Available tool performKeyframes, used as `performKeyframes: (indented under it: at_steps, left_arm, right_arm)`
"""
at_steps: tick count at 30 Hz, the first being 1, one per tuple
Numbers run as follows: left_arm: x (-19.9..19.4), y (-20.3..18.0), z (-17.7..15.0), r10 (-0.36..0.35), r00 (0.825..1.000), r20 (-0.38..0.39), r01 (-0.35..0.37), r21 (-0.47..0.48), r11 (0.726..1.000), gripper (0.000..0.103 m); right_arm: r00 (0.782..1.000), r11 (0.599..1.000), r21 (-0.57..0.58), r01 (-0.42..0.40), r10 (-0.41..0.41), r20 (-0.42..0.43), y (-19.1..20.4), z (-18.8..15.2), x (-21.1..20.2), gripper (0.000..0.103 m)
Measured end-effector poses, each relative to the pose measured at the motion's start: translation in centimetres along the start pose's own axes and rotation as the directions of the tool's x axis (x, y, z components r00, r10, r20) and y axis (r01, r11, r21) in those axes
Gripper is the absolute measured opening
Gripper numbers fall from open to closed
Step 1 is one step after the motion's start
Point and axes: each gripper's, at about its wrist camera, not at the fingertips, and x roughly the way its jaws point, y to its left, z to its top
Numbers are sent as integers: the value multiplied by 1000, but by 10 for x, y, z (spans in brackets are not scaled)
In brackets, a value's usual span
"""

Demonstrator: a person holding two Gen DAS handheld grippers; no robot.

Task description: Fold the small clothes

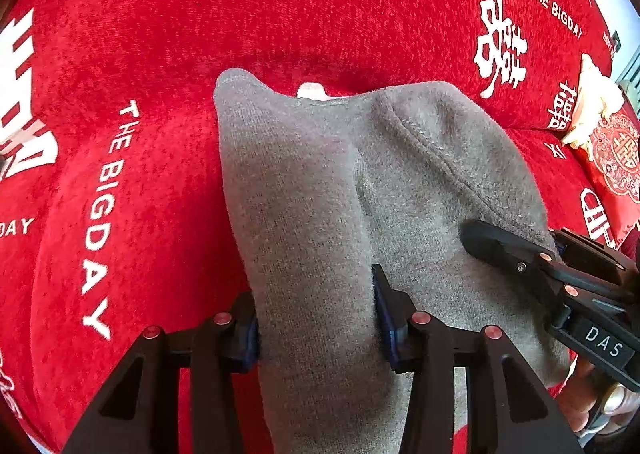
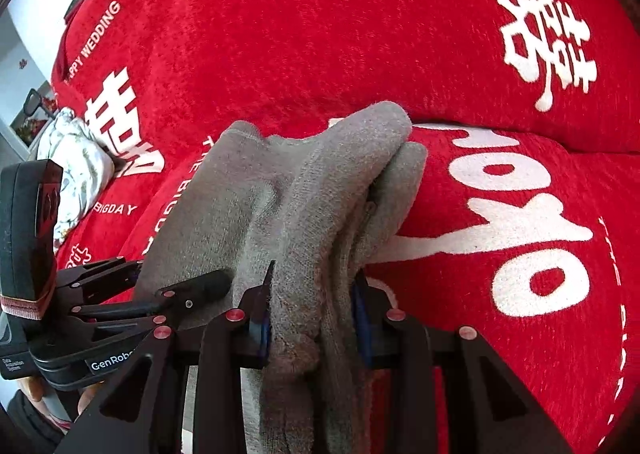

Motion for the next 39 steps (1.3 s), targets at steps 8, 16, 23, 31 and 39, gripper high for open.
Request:
performKeyframes:
  at_steps: [8, 16, 23, 31, 39]
  left_arm:
    - [-16, 11, -14, 14, 1000, 16, -13, -10, 1000, 47]
    - [-28, 21, -32, 22, 999, 28, -22, -18, 1000, 47]
    - [-38, 26, -49, 36, 999, 35, -35, -18, 999, 47]
    - [-51, 28, -72, 55, 997, 54, -54, -9, 998, 47]
    - [-62, 23, -95, 77, 995, 70, -78, 7, 997, 47]
  right_arm:
    - [1000, 1000, -31, 5, -5, 6, 24, -9, -6, 34]
    - [1000, 999, -47, 7, -7, 8, 43, -22, -11, 34]
    - [1000, 998, -59, 5, -5, 10, 58, -36, -15, 34]
    - [1000, 997, -73, 3, -2, 23, 73, -58, -23, 34]
    - [999, 998, -69, -2, 4, 35, 79, -79, -32, 34]
